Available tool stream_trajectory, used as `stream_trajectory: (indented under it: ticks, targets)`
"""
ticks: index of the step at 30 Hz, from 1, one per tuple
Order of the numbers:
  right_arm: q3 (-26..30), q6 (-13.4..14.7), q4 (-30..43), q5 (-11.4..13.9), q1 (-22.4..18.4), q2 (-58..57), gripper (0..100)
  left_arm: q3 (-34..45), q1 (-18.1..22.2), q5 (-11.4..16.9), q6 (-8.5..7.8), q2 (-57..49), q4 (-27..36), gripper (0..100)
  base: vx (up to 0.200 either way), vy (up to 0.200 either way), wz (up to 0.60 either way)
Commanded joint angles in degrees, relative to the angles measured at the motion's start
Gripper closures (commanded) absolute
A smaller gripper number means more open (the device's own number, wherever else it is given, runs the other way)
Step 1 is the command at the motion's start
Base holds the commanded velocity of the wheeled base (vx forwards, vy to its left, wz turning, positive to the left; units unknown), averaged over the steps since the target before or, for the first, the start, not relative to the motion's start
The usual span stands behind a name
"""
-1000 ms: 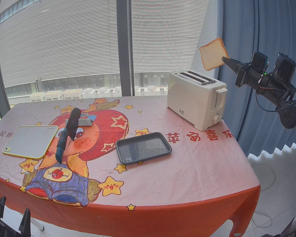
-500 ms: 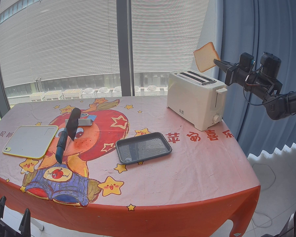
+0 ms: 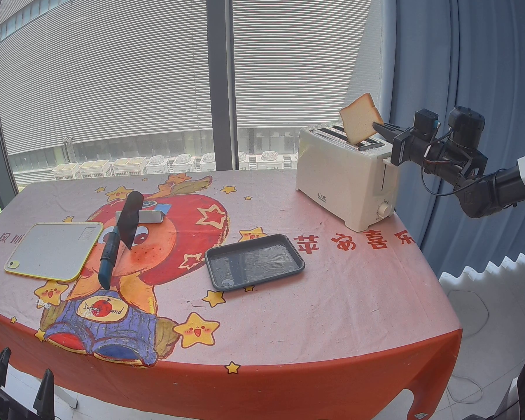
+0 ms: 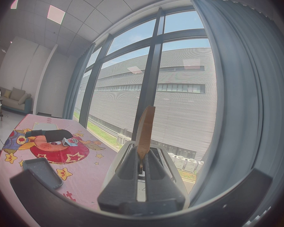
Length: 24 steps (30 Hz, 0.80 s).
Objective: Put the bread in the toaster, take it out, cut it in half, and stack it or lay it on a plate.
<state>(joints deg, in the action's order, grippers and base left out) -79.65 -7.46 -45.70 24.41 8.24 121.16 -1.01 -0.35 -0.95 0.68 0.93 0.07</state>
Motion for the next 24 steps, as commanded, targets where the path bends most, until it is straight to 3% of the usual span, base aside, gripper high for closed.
stream_trajectory:
  ticks: [1, 24]
  targets:
    - [0.11, -0.10, 0.00, 0.03, 0.11, 0.39, 100, 1.01, 0.00, -0.02, 0.02, -0.66, 0.01, 0, 0.000, 0.000, 0.00]
    - [0.02, -1.24, 0.00, -0.06, 0.02, 1.18, 100, 1.01, 0.00, -0.02, 0.02, -0.66, 0.01, 0, 0.000, 0.000, 0.00]
